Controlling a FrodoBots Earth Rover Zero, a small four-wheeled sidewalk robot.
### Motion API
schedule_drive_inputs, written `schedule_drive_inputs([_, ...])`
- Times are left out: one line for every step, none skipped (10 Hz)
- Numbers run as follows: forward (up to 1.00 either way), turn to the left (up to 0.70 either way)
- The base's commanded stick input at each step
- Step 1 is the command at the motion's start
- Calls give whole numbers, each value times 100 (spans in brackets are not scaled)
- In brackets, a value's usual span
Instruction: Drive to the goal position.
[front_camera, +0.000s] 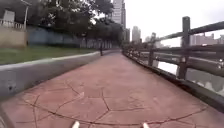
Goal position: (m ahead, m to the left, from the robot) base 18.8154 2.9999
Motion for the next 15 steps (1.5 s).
schedule_drive_inputs([70,0])
schedule_drive_inputs([70,0])
schedule_drive_inputs([70,0])
schedule_drive_inputs([70,0])
schedule_drive_inputs([70,0])
schedule_drive_inputs([70,0])
schedule_drive_inputs([70,0])
schedule_drive_inputs([70,0])
schedule_drive_inputs([70,0])
schedule_drive_inputs([70,0])
schedule_drive_inputs([70,0])
schedule_drive_inputs([70,0])
schedule_drive_inputs([70,0])
schedule_drive_inputs([70,0])
schedule_drive_inputs([70,0])
